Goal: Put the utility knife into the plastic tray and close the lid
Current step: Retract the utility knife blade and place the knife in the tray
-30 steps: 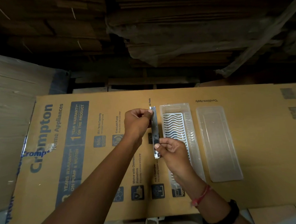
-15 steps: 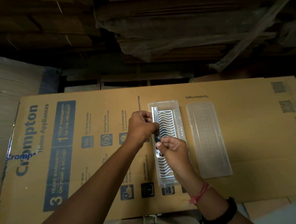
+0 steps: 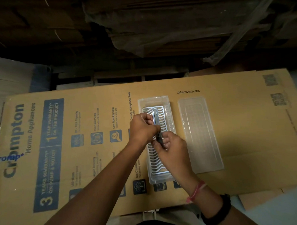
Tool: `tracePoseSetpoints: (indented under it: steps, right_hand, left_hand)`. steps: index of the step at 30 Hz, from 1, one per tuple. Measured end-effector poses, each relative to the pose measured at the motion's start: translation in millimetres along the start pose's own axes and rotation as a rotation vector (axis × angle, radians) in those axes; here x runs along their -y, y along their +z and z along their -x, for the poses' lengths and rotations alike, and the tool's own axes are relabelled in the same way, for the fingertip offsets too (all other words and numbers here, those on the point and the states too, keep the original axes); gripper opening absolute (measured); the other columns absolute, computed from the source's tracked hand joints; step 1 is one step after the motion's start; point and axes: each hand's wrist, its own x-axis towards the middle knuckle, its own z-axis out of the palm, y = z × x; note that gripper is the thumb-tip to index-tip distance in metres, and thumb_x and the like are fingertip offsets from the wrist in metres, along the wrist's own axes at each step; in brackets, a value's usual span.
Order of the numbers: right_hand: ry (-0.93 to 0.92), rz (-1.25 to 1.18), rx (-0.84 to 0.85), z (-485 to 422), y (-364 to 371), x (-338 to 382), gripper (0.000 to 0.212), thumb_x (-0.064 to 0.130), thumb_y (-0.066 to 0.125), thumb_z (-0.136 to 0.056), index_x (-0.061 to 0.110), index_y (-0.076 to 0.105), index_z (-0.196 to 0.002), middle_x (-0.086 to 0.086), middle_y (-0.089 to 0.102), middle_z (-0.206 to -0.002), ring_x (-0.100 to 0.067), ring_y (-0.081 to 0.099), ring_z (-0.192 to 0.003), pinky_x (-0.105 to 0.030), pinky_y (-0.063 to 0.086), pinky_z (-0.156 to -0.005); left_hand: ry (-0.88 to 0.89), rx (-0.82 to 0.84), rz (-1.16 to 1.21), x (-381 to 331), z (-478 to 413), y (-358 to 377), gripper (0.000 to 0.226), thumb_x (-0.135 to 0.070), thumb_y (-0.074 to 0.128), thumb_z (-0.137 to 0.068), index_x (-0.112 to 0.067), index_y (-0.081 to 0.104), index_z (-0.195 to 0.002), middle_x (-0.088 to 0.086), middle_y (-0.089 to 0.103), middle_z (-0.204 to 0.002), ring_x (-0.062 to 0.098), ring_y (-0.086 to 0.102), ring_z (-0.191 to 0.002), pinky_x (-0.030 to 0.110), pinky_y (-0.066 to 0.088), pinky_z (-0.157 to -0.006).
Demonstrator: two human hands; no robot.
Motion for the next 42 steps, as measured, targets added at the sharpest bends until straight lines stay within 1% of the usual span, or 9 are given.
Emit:
tracePoseSetpoints:
  steps: [7, 10, 14, 19, 25, 31, 36, 39, 42]
  right_hand:
    - [-0.010, 0.091, -0.005, -5.0, 3.3, -6.8, 0.020, 0.026, 0.065, -0.087, 0.013, 0.064, -0.072, 0.002, 0.062, -0.061, -0.010, 0.056, -0.054, -0.027, 0.045, -0.049]
    - [0.045, -0.020, 0.016, -4.3, 3.6, -13.2, 0.030, 0.024, 0.062, -0.090, 0.013, 0.055, -0.063, 0.003, 0.049, -0.049, -0.008, 0.041, -0.042, -0.020, 0.033, -0.044]
    - [0.121, -0.164, 0.026, -3.0, 5.9, -17.5, 0.025, 0.023, 0.065, -0.089, 0.003, 0.065, -0.074, -0.015, 0.064, -0.060, -0.011, 0.049, -0.048, -0.031, 0.042, -0.046]
    - [0.184, -0.209, 0.031, -2.7, 7.2, -20.9, 0.026, 0.023, 0.067, -0.088, 0.003, 0.064, -0.072, -0.002, 0.057, -0.054, -0.011, 0.048, -0.049, -0.028, 0.041, -0.049]
    - [0.078, -0.013, 0.030, 10.1, 3.8, -16.1, 0.012, 0.024, 0.071, -0.084, 0.014, 0.067, -0.089, 0.002, 0.069, -0.070, -0.007, 0.062, -0.059, -0.018, 0.047, -0.051]
    - [-0.012, 0.319, 0.047, 8.7, 0.9, -3.5, 0.012, 0.019, 0.068, -0.084, 0.008, 0.068, -0.090, -0.006, 0.070, -0.085, -0.012, 0.053, -0.063, -0.010, 0.029, -0.046]
    - [0.004, 0.433, 0.115, -0.9, -3.2, 5.7, 0.009, 0.011, 0.059, -0.087, 0.005, 0.066, -0.087, -0.014, 0.069, -0.087, -0.030, 0.067, -0.076, -0.029, 0.040, -0.055]
    - [-0.014, 0.452, 0.118, -2.4, 1.7, 4.0, 0.011, 0.008, 0.054, -0.088, 0.006, 0.064, -0.088, -0.014, 0.069, -0.088, -0.031, 0.067, -0.079, -0.031, 0.043, -0.058]
    - [-0.025, 0.430, 0.134, -2.5, 8.5, 1.8, 0.015, 0.007, 0.050, -0.089, 0.005, 0.065, -0.088, -0.016, 0.069, -0.090, -0.034, 0.067, -0.083, -0.031, 0.041, -0.061]
  left_hand:
    - [0.020, -0.010, -0.002, 4.4, 6.8, 5.2, 0.022, 0.011, 0.069, -0.068, -0.006, 0.057, -0.075, 0.006, 0.051, -0.066, 0.021, 0.052, -0.063, 0.038, 0.053, -0.061]
    - [0.019, -0.013, 0.010, 5.9, 4.8, 3.6, 0.023, 0.010, 0.069, -0.067, -0.008, 0.056, -0.074, 0.003, 0.051, -0.065, 0.021, 0.052, -0.063, 0.046, 0.057, -0.064]
    - [0.013, -0.007, 0.007, 5.9, 5.9, 4.7, 0.023, 0.010, 0.070, -0.066, -0.007, 0.058, -0.075, 0.002, 0.051, -0.065, 0.022, 0.055, -0.064, 0.052, 0.059, -0.070]
    - [-0.022, 0.019, -0.001, 7.9, 7.8, 6.5, 0.022, 0.009, 0.069, -0.068, -0.009, 0.057, -0.073, 0.005, 0.053, -0.066, 0.021, 0.055, -0.064, 0.042, 0.056, -0.067]
    - [-0.041, 0.029, -0.058, 9.4, 15.1, 7.9, 0.027, 0.013, 0.066, -0.064, 0.001, 0.063, -0.087, 0.024, 0.070, -0.086, 0.037, 0.072, -0.082, 0.057, 0.060, -0.073]
    - [-0.046, 0.048, -0.119, 14.0, 20.0, 14.9, 0.035, 0.013, 0.064, -0.066, -0.010, 0.064, -0.093, 0.011, 0.073, -0.087, 0.027, 0.073, -0.084, 0.051, 0.061, -0.076]
    - [0.041, 0.036, -0.093, 9.7, 27.9, 15.2, 0.057, 0.013, 0.058, -0.076, -0.005, 0.054, -0.130, 0.003, 0.064, -0.096, 0.019, 0.064, -0.091, 0.030, 0.057, -0.077]
    - [0.159, -0.069, -0.101, 8.5, 31.7, 10.2, 0.051, 0.009, 0.054, -0.079, -0.006, 0.057, -0.128, 0.004, 0.063, -0.107, 0.016, 0.062, -0.098, 0.011, 0.047, -0.072]
    - [0.216, -0.093, -0.089, 11.0, 32.8, 5.3, 0.042, 0.005, 0.059, -0.082, -0.008, 0.062, -0.122, -0.001, 0.064, -0.105, 0.014, 0.063, -0.098, 0.017, 0.052, -0.078]
